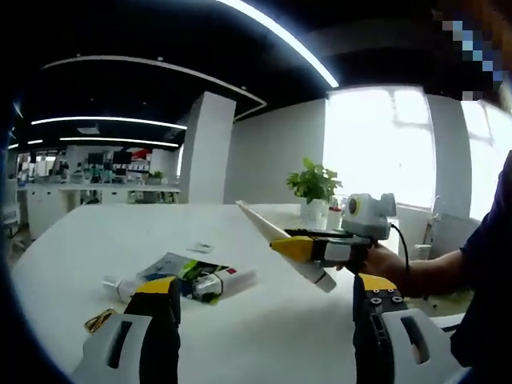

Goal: Arrange the skincare products in the storage area until every visible bottle or jar stands upright without overlapping.

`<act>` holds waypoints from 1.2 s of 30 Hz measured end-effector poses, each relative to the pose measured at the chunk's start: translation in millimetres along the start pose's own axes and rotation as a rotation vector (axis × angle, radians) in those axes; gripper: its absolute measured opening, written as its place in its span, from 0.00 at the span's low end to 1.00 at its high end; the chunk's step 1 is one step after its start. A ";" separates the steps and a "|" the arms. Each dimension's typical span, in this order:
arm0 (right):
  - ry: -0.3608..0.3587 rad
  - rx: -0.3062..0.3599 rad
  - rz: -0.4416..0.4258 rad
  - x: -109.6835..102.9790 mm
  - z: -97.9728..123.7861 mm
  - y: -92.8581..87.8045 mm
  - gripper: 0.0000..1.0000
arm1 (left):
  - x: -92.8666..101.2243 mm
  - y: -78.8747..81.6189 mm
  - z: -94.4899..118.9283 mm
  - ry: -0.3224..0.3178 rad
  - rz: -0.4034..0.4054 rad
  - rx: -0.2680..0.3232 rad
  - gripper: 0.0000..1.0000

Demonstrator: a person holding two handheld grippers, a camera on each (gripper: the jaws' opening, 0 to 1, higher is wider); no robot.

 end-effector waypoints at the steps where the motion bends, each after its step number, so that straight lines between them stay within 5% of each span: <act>1: -0.003 0.005 0.000 -0.9 1.1 -0.9 0.30 | 1.6 1.1 -1.3 -0.001 -0.001 0.004 0.90; 36: -0.001 0.014 0.003 -15.0 8.1 -7.2 0.30 | 12.2 18.2 -43.9 -0.074 0.118 -0.016 0.76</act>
Point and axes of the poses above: the point that each gripper's makers call its tool centre point, and the gripper's own axes: z roughly backward along the fingers, x roughly to its right, y roughly out of its top, the point moved 9 cm from there along z, roughly backward along the fingers, and after that the axes turned 15 degrees about y, right-handed, at the moved point
